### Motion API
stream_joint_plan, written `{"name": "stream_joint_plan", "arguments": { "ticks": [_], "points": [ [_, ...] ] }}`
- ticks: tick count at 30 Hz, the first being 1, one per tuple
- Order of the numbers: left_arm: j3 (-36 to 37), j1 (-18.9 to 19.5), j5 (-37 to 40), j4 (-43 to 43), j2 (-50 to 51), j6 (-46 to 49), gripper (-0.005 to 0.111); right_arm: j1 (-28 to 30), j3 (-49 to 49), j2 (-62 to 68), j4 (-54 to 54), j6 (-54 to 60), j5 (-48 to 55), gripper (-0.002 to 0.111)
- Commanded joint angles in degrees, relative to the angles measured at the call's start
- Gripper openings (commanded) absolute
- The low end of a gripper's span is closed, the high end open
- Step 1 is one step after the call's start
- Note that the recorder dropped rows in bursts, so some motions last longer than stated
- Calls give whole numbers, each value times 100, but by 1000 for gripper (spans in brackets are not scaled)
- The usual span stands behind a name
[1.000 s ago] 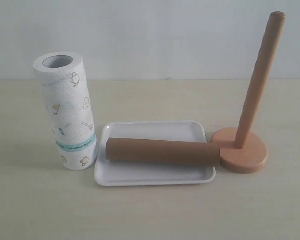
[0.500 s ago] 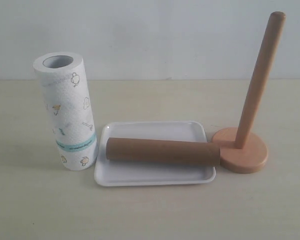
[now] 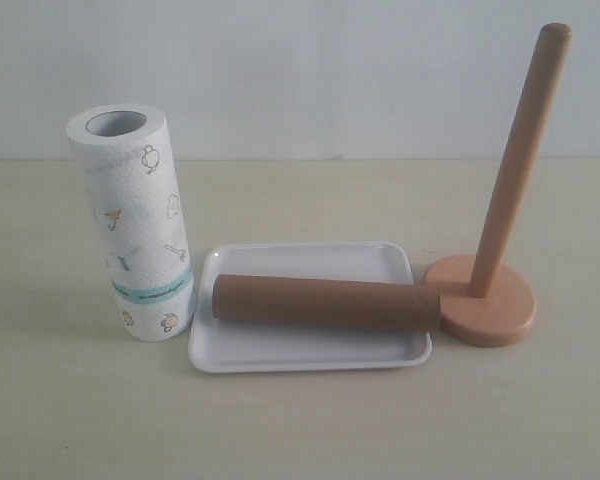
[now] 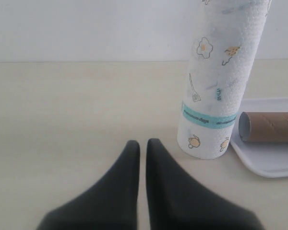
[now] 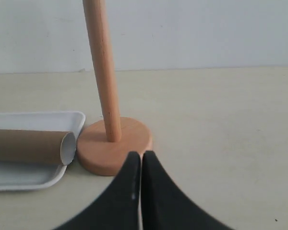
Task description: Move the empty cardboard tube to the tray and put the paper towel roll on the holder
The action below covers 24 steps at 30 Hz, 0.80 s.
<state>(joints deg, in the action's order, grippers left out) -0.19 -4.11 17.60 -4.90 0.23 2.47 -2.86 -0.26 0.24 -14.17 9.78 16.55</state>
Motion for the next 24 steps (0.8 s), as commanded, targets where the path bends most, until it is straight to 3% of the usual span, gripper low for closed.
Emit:
{"name": "stream_joint_plan", "arguments": {
  "ticks": [1,8,14,24],
  "points": [
    [19,-47,-2,2,-23,-16,5,41,26,-24,317,-62,237,0],
    [19,-47,-2,2,-23,-16,5,41,26,-24,378,-126,237,0],
    [19,-47,-2,2,-23,-16,5,41,26,-24,1072,-978,215,0],
    [19,-47,-2,2,-23,-16,5,41,26,-24,1186,-927,203,0]
  ]
}}
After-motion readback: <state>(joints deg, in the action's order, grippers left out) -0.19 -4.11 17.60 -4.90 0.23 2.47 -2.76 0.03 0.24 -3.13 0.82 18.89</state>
